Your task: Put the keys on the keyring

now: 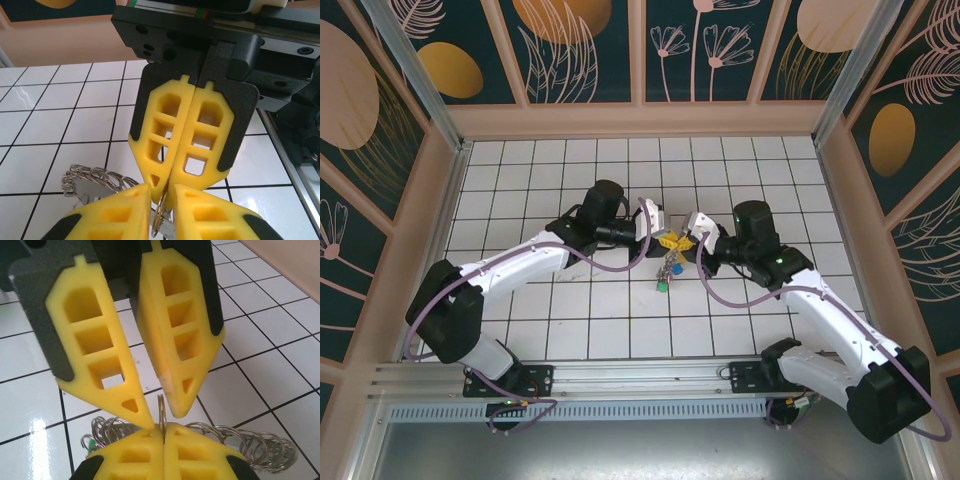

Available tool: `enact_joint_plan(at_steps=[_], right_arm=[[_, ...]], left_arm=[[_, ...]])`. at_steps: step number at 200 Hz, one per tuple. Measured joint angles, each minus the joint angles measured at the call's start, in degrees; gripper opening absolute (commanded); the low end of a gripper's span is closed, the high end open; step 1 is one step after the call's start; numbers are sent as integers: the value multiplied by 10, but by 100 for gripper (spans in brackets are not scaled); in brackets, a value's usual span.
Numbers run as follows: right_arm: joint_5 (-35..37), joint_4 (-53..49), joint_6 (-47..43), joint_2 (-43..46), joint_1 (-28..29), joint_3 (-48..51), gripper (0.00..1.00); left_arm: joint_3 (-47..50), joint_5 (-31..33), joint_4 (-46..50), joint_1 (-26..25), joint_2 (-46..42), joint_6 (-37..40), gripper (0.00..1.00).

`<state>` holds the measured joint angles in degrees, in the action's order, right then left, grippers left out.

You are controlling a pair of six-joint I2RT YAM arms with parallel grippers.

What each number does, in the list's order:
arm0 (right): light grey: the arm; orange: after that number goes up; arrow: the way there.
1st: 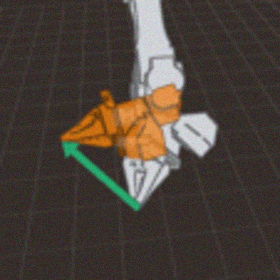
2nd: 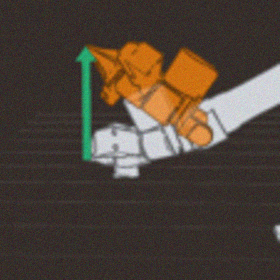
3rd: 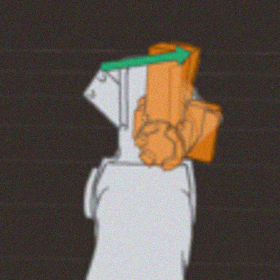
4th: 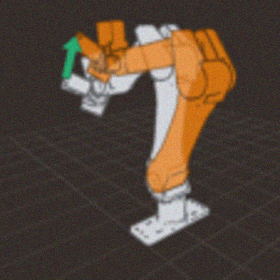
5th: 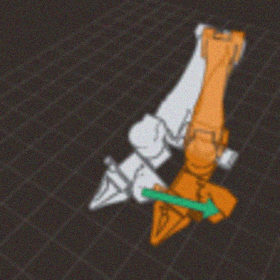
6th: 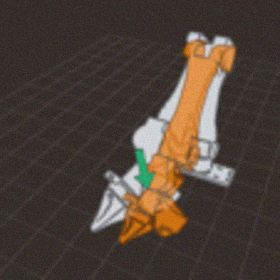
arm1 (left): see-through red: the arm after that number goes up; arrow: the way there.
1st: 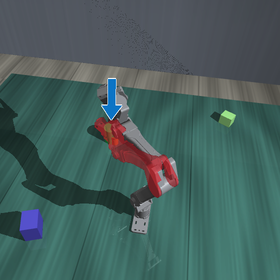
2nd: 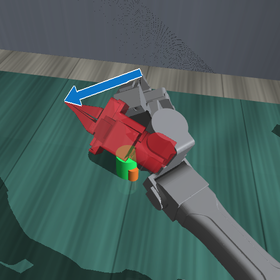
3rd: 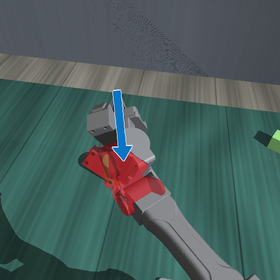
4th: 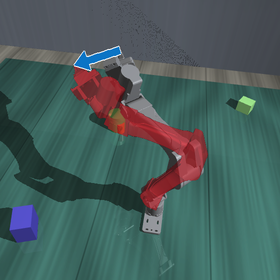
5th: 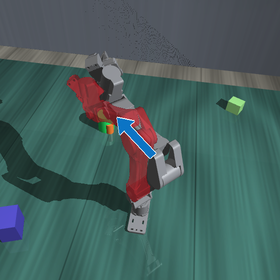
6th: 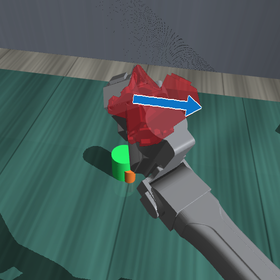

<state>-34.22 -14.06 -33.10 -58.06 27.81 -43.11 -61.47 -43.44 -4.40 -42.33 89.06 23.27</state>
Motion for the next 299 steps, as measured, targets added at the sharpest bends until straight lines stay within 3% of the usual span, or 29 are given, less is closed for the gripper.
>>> enact_joint_plan(at_steps=[11, 62, 84, 127, 229, 257, 299], right_arm=[[6, -2, 0, -1, 2, -2, 0], [19, -10, -9, -1, 7, -6, 0], [21, -10, -11, -1, 8, -5, 0], [14, 10, -11, 14, 8, 5, 16], [-86, 168, 63, 34, -31, 78, 19], [-93, 208, 96, 39, -31, 90, 19], [-40, 175, 81, 80, -31, 91, 21]], left_arm=[[0, 0, 3, 0, 0, -2, 0], [4, 0, -6, 0, 0, 0, 0], [29, -2, -49, 0, -7, -19, 0], [68, -18, -135, 2, -17, -71, 0], [134, -67, -354, 19, -18, -224, 0], [134, -71, -372, 21, -18, -234, 0], [131, -61, -355, 21, -18, -216, 0]])
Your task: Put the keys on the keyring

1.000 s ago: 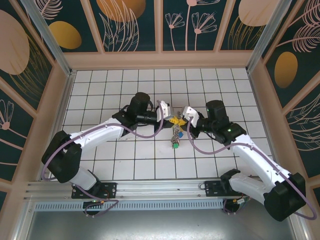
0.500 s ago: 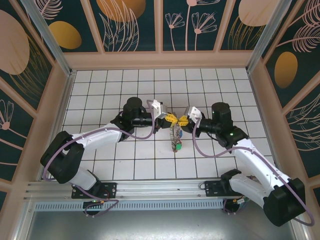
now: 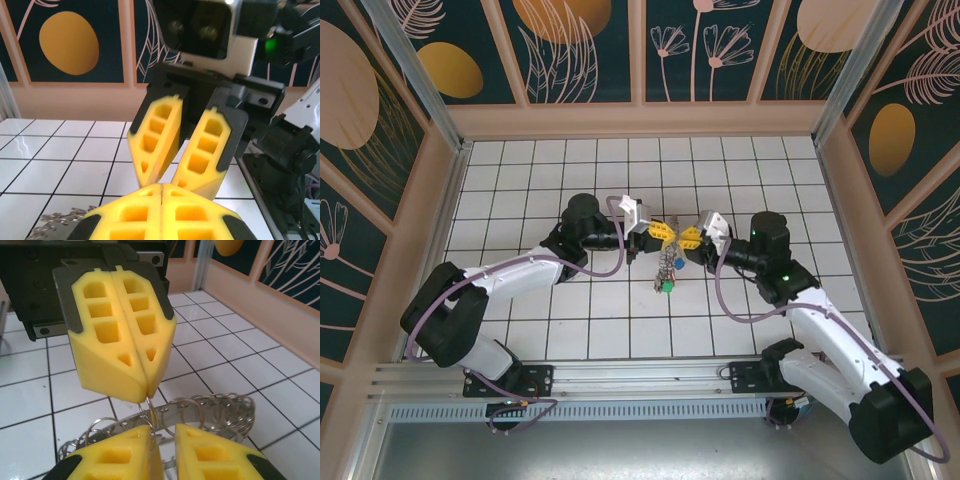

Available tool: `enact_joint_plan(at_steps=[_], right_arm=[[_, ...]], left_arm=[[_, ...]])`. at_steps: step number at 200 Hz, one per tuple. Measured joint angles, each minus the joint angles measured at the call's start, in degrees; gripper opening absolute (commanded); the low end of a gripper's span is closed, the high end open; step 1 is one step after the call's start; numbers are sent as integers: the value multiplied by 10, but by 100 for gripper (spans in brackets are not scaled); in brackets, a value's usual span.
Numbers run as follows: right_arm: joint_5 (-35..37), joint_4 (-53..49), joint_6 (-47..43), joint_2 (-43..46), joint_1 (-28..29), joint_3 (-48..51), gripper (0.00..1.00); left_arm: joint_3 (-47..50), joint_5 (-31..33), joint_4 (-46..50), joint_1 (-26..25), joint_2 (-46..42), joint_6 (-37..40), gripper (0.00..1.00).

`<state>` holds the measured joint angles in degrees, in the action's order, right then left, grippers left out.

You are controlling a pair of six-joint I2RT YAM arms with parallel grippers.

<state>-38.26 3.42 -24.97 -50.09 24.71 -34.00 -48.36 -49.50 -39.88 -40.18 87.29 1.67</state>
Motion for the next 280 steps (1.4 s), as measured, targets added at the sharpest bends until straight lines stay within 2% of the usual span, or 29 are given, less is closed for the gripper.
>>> enact_joint_plan(at_steps=[33, 74, 158, 280], right_arm=[[35, -30, -22, 43, -3, -1, 22], [49, -46, -36, 45, -3, -5, 21], [30, -89, -82, -12, 5, -55, 19], [-7, -109, -99, -41, 9, -56, 21]], left_arm=[[0, 9, 28, 0, 0, 18, 0], [0, 16, 41, 0, 0, 28, 0], [0, 20, 69, 0, -2, 43, 0], [-1, 20, 72, 0, -3, 48, 0]])
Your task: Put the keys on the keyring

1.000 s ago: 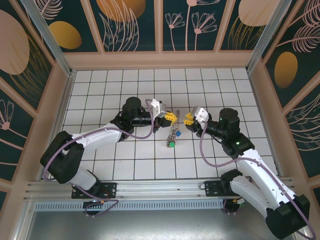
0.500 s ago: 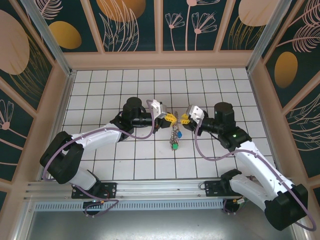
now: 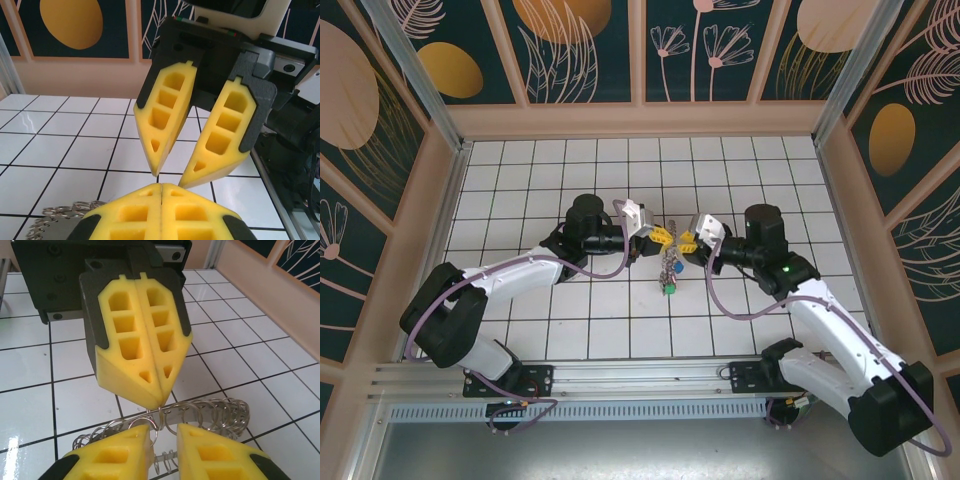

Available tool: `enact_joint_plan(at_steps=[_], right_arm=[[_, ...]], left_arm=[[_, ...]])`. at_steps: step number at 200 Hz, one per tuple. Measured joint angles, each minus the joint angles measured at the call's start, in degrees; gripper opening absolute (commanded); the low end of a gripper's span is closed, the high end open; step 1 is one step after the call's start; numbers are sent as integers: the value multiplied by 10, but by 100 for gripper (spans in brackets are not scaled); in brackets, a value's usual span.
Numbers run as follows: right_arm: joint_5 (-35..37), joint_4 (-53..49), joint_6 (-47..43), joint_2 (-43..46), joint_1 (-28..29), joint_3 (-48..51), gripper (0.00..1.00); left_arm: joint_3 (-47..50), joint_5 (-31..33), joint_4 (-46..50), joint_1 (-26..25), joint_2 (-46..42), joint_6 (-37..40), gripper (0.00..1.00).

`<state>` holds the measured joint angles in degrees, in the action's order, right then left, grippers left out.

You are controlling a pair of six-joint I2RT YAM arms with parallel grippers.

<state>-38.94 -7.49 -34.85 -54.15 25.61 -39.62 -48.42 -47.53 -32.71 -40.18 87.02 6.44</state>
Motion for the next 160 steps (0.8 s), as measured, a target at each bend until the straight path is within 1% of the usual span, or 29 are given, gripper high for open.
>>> enact_joint_plan(at_steps=[44, 72, 94, 109, 123, 160], right_arm=[[-18, 0, 0, -20, 0, -2, 21], [-28, 7, 2, -29, 3, -3, 19], [-32, 13, 2, -36, 3, -4, 14], [-33, 17, 3, -41, 3, -5, 8], [-34, 21, 5, -46, 3, -5, 0], [-32, 25, 9, -53, 3, -7, 0]], left_arm=[[0, 0, 0, 0, 0, 0, 0], [0, 0, 0, 0, 0, 0, 0], [0, 0, 1, 0, 0, 0, 0], [0, 0, 4, 0, 0, 0, 0], [0, 0, 9, 0, -1, 2, 0], [0, 3, 17, 1, -2, 8, 0]])
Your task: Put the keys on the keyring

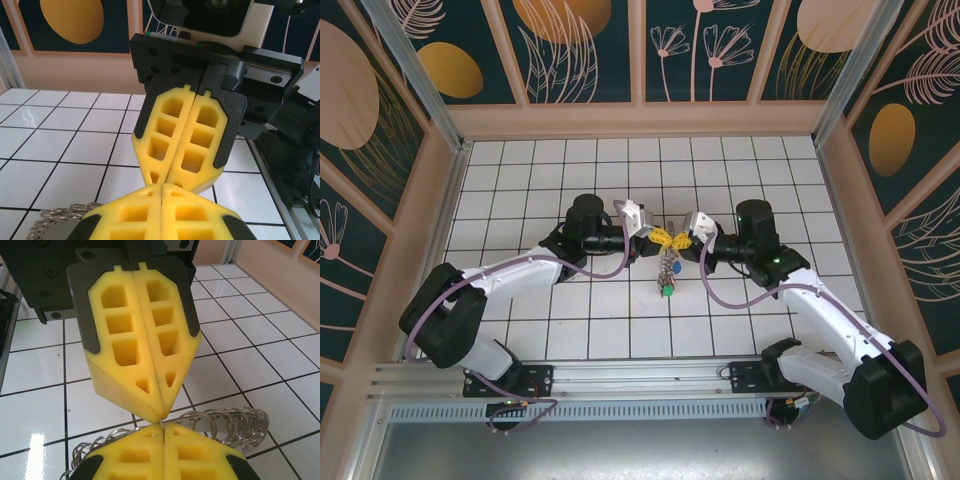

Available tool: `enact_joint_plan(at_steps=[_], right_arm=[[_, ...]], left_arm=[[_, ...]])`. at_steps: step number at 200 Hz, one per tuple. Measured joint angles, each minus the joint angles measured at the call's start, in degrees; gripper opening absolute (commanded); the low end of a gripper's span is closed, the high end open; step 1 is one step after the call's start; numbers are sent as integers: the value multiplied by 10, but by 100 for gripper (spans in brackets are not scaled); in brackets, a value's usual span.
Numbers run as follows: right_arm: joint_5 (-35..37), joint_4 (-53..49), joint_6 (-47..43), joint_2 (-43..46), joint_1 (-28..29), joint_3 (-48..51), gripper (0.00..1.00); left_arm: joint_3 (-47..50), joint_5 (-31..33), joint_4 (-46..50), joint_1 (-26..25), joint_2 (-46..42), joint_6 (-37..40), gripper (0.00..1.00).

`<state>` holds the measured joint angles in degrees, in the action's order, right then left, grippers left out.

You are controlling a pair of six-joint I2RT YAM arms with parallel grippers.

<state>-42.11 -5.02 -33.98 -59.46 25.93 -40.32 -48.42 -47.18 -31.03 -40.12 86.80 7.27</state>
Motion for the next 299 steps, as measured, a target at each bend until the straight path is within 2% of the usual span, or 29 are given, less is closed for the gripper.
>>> enact_joint_plan(at_steps=[11, 32, 48, 90, 133, 299], right_arm=[[2, -3, 0, -1, 0, -2, 0], [10, -16, 0, -2, 0, -12, 0], [23, -30, -2, -3, 3, -21, 0], [100, -96, -20, -14, 24, -58, 0], [152, -140, -22, -34, 34, -69, 0], [146, -133, -22, -33, 38, -69, 0]], left_arm=[[-1, 2, 4, 0, -1, 5, 0], [-12, 9, 27, 0, -2, 24, 11], [-25, 19, 56, -1, -2, 44, 13], [-25, 61, 81, -2, -22, 72, 24], [-17, 78, 77, -2, -33, 74, 26], [-18, 87, 116, -2, -26, 95, 27]])
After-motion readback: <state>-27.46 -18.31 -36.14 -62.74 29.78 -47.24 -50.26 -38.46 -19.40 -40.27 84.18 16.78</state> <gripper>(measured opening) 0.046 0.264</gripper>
